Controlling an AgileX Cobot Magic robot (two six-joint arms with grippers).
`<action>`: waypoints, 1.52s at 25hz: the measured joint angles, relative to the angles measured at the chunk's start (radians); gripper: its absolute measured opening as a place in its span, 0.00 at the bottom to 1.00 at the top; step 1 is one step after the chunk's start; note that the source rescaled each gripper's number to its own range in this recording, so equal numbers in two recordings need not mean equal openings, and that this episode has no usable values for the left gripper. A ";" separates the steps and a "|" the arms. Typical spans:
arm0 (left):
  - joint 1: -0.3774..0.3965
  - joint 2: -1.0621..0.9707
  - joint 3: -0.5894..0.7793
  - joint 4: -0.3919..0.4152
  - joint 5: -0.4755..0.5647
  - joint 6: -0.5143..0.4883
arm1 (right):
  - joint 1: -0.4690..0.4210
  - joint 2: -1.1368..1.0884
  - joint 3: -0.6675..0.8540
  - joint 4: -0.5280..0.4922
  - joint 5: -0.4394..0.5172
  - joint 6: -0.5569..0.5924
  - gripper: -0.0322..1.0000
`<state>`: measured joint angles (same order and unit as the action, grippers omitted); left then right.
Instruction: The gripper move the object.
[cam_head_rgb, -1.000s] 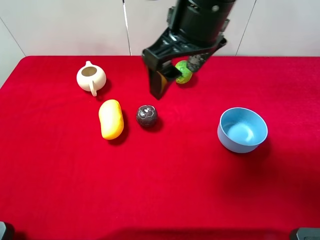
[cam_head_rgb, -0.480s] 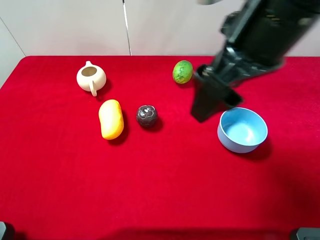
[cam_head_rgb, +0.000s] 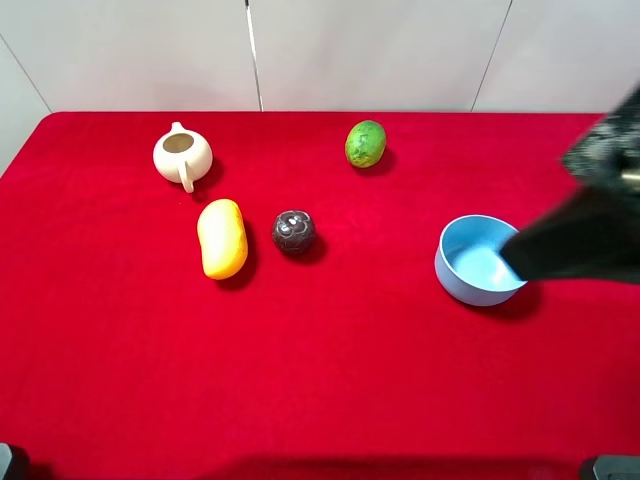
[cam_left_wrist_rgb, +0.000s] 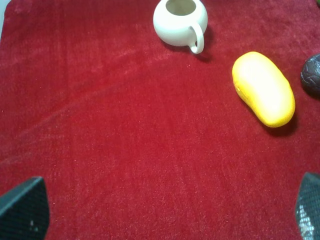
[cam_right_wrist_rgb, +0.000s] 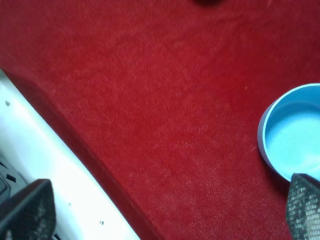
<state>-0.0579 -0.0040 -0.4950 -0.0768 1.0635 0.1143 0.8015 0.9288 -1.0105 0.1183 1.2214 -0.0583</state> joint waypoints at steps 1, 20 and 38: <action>0.000 0.000 0.000 0.000 0.000 0.000 | -0.001 -0.031 0.010 0.000 0.001 0.000 0.99; 0.000 0.000 0.000 0.000 0.000 0.000 | -0.583 -0.690 0.246 -0.002 -0.064 0.001 0.99; 0.000 0.000 0.000 0.000 0.000 0.000 | -0.755 -0.934 0.470 -0.002 -0.133 0.001 0.99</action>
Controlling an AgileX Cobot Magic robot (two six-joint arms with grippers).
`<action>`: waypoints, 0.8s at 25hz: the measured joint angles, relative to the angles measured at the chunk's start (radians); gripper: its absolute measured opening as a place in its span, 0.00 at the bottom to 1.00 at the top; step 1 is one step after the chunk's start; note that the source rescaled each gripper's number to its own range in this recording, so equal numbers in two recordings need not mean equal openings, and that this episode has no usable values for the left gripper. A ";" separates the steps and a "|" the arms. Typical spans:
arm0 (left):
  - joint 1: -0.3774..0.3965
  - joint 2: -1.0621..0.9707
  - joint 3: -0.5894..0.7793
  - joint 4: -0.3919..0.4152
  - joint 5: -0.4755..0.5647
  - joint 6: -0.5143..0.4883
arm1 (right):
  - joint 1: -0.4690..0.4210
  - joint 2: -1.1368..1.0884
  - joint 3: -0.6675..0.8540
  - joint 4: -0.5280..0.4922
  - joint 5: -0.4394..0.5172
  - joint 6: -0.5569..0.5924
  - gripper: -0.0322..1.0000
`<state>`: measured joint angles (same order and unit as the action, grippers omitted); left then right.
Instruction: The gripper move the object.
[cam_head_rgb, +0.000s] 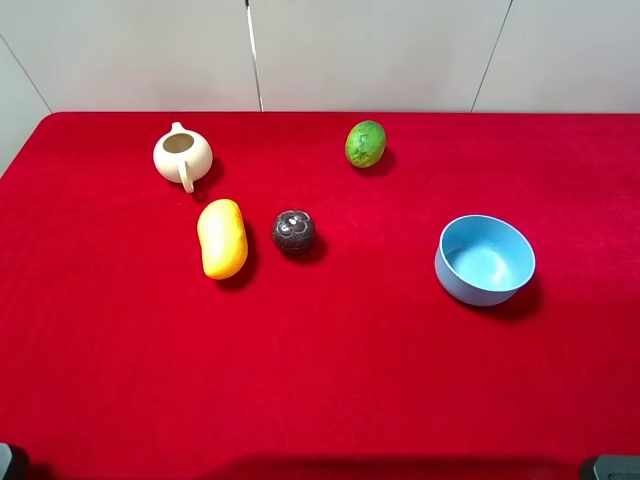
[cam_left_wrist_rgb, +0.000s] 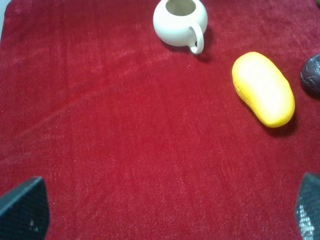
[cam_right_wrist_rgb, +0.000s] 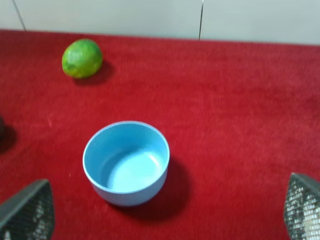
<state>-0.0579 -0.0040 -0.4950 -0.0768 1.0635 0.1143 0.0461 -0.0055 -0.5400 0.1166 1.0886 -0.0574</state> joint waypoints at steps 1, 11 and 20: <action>0.000 0.000 0.000 0.000 0.000 0.000 | 0.000 -0.001 0.009 0.000 -0.006 -0.001 0.99; 0.000 0.000 0.000 0.000 0.000 0.000 | 0.000 -0.001 0.038 -0.009 -0.061 -0.031 0.99; 0.000 0.000 0.000 0.000 0.000 0.000 | 0.000 -0.001 0.038 -0.009 -0.069 -0.032 1.00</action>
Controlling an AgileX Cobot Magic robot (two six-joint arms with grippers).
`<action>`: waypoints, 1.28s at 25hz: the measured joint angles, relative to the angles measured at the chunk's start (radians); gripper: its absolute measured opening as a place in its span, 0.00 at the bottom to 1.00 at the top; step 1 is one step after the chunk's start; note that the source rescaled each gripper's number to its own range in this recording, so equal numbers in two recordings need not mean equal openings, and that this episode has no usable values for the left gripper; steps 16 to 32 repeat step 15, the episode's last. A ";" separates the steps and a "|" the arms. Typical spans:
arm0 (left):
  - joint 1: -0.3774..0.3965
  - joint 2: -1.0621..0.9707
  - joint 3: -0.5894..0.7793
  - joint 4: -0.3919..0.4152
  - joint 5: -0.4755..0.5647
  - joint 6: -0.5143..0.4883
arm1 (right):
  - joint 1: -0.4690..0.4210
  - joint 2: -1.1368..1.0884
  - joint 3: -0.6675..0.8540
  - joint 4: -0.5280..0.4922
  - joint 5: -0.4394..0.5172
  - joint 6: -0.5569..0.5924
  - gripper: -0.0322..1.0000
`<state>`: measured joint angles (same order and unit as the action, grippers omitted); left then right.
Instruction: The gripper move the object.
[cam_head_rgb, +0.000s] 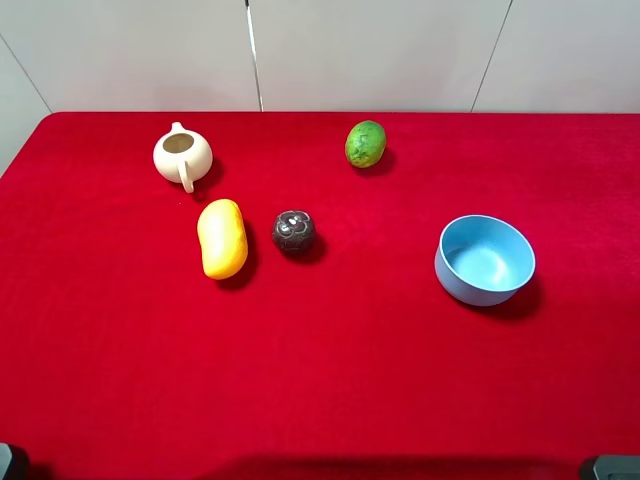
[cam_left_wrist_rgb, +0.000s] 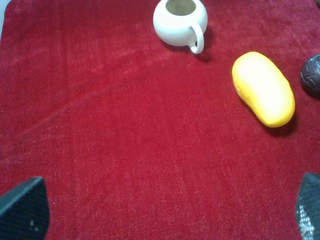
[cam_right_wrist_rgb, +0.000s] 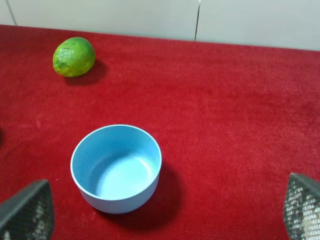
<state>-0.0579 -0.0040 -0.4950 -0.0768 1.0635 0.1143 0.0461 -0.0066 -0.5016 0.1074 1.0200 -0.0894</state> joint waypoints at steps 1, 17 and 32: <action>0.000 0.000 0.000 0.000 0.000 0.000 | 0.000 0.000 0.000 0.000 0.000 0.000 1.00; 0.000 0.000 0.000 0.000 0.000 0.000 | 0.000 0.000 0.000 0.000 0.000 -0.001 1.00; 0.000 0.000 0.000 0.000 0.000 0.000 | 0.000 0.000 0.000 0.000 0.000 -0.001 1.00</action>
